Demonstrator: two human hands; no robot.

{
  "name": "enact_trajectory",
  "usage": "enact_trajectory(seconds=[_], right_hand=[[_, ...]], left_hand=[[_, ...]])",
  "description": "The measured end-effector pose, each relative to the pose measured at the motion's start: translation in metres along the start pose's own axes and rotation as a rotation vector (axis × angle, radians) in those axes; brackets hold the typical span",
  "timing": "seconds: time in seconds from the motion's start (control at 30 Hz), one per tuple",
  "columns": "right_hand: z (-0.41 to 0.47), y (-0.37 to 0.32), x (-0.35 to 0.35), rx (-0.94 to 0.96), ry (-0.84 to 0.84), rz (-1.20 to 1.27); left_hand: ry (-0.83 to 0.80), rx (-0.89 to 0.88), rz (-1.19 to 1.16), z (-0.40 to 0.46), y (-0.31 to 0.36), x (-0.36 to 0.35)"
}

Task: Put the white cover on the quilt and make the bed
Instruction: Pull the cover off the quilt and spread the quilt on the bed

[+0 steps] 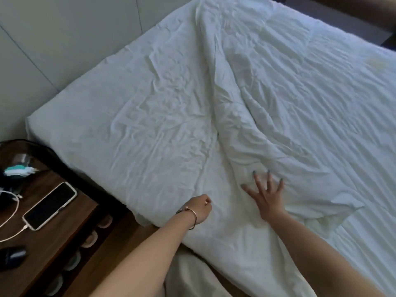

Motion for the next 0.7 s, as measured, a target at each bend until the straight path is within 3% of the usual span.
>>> enact_trajectory(seconds=[0.1,0.23,0.3,0.43,0.6,0.7], right_hand=[[0.012,0.014,-0.004,0.060,-0.054,0.213],[0.019,0.044,0.026,-0.053,-0.022,0.826],[0.016,0.056,0.063,-0.118,0.143,1.113],[-0.016,0.069,0.140,-0.172,0.391,1.487],[-0.036,0.069,0.178,-0.259,0.438,1.730],[-0.040,0.057,0.181,-0.209,0.369,1.665]], left_hand=[[-0.040,-0.017,0.006,0.021,0.001,0.015],[-0.097,-0.067,-0.009,0.036,0.014,0.025],[-0.115,-0.147,-0.037,0.041,0.036,0.029],[-0.135,-0.185,-0.594,0.038,0.091,0.050],[-0.299,-0.168,-1.029,0.040,0.140,0.077],[-0.323,-0.277,-1.060,0.037,0.160,0.100]])
Point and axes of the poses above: each hand's wrist, its own z-axis towards the middle knuckle, its own x-axis out of the back of the hand, y = z × x, the point moved 8 cm from there along z, towards the middle knuckle, and after that the axes turned 1 degree about z, right-handed, at the moved point
